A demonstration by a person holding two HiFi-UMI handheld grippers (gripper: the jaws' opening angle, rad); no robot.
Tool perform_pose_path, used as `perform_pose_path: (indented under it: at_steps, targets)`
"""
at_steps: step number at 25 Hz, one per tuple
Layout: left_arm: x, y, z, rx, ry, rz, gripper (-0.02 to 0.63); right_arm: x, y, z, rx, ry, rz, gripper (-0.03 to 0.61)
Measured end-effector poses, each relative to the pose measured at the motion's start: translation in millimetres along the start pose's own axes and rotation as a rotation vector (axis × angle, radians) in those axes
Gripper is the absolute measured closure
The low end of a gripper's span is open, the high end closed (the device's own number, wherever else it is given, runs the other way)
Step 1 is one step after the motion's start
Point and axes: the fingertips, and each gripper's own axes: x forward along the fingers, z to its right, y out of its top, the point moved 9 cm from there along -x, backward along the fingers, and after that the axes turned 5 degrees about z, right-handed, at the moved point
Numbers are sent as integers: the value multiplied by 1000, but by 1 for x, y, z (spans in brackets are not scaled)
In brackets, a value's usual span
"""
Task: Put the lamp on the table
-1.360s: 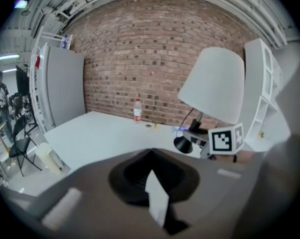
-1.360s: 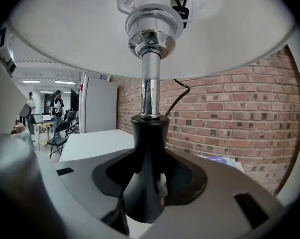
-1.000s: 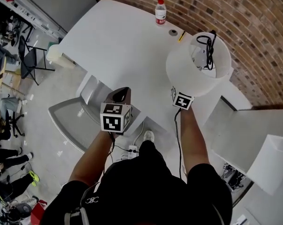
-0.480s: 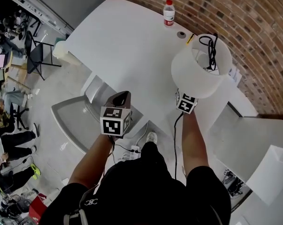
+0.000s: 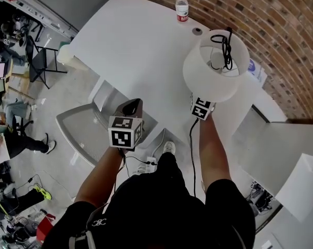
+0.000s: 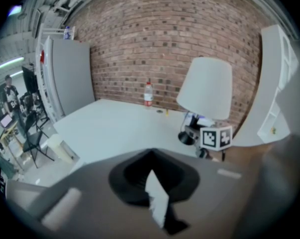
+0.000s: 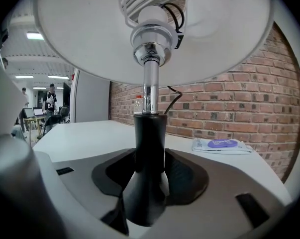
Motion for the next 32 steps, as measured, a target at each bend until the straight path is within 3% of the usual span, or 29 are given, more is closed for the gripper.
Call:
perform_pose_path:
  at_steps: [4, 10, 14, 24, 32]
  targets:
    - [-3, -1, 4, 6, -5, 0, 612, -9, -3, 4, 57, 18, -10, 357]
    - [-9, 1, 9, 6, -29, 23, 612, -54, -6, -2, 61, 13, -65, 356]
    - [-14, 4, 18, 6, -62, 57, 612, -92, 1, -4, 87, 0, -89, 569]
    - [-46, 7, 23, 0, -169, 146, 612, -172, 71, -54, 44, 38, -12, 580]
    - [-85, 10, 8, 46, -305, 210, 612, -234, 137, -102, 96, -80, 79, 580]
